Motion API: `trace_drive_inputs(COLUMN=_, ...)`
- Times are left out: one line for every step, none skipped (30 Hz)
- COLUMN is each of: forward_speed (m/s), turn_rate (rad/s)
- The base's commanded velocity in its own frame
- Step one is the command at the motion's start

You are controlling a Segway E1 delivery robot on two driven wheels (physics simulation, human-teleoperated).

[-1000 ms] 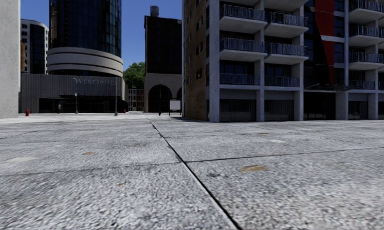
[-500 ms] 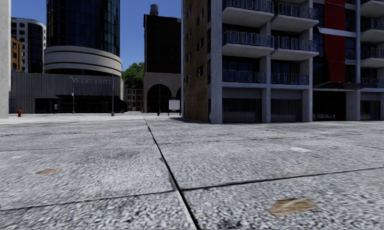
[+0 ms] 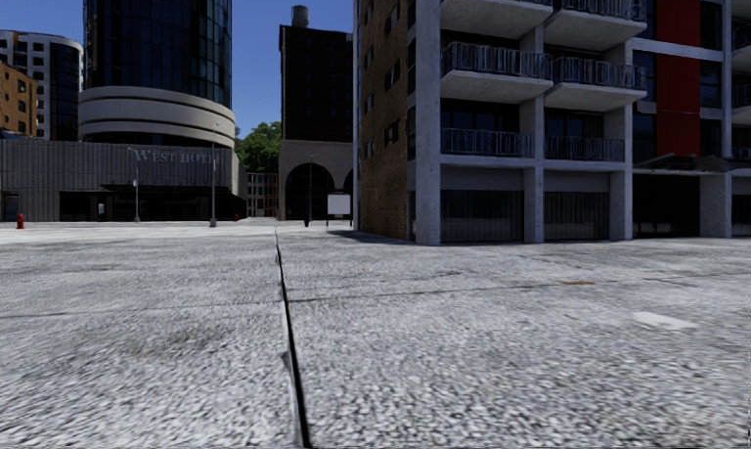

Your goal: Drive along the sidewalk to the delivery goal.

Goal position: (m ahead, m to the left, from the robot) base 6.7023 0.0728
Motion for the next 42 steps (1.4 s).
trace_drive_inputs(forward_speed=2.0, turn_rate=0.0)
trace_drive_inputs(forward_speed=2.0, turn_rate=0.0)
trace_drive_inputs(forward_speed=2.0, turn_rate=0.0)
trace_drive_inputs(forward_speed=2.0, turn_rate=0.0)
trace_drive_inputs(forward_speed=2.0, turn_rate=0.0)
trace_drive_inputs(forward_speed=2.0, turn_rate=0.0)
trace_drive_inputs(forward_speed=2.0, turn_rate=0.0)
trace_drive_inputs(forward_speed=2.0, turn_rate=0.0)
trace_drive_inputs(forward_speed=2.0, turn_rate=0.0)
trace_drive_inputs(forward_speed=2.0, turn_rate=0.0)
trace_drive_inputs(forward_speed=2.0, turn_rate=0.0)
trace_drive_inputs(forward_speed=2.0, turn_rate=0.0)
trace_drive_inputs(forward_speed=2.0, turn_rate=0.0)
trace_drive_inputs(forward_speed=2.0, turn_rate=0.0)
trace_drive_inputs(forward_speed=2.0, turn_rate=0.0)
trace_drive_inputs(forward_speed=2.0, turn_rate=0.0)
trace_drive_inputs(forward_speed=2.0, turn_rate=0.0)
trace_drive_inputs(forward_speed=2.0, turn_rate=0.0)
trace_drive_inputs(forward_speed=2.0, turn_rate=0.0)
trace_drive_inputs(forward_speed=2.0, turn_rate=0.0)
trace_drive_inputs(forward_speed=2.0, turn_rate=0.0)
trace_drive_inputs(forward_speed=2.0, turn_rate=0.0)
trace_drive_inputs(forward_speed=2.0, turn_rate=0.0)
trace_drive_inputs(forward_speed=2.0, turn_rate=0.0)
trace_drive_inputs(forward_speed=2.0, turn_rate=0.0)
trace_drive_inputs(forward_speed=2.0, turn_rate=0.0)
trace_drive_inputs(forward_speed=2.0, turn_rate=0.0)
trace_drive_inputs(forward_speed=2.0, turn_rate=0.0)
trace_drive_inputs(forward_speed=2.0, turn_rate=0.0)
trace_drive_inputs(forward_speed=2.0, turn_rate=0.0)
trace_drive_inputs(forward_speed=2.0, turn_rate=0.0)
trace_drive_inputs(forward_speed=2.0, turn_rate=0.0)
trace_drive_inputs(forward_speed=2.0, turn_rate=0.0)
trace_drive_inputs(forward_speed=2.0, turn_rate=0.0)
trace_drive_inputs(forward_speed=2.0, turn_rate=0.0)
trace_drive_inputs(forward_speed=2.0, turn_rate=0.0)
trace_drive_inputs(forward_speed=2.0, turn_rate=0.0)
trace_drive_inputs(forward_speed=2.0, turn_rate=0.0)
trace_drive_inputs(forward_speed=2.0, turn_rate=0.0)
trace_drive_inputs(forward_speed=2.0, turn_rate=0.0)
trace_drive_inputs(forward_speed=2.0, turn_rate=0.0)
trace_drive_inputs(forward_speed=2.0, turn_rate=0.0)
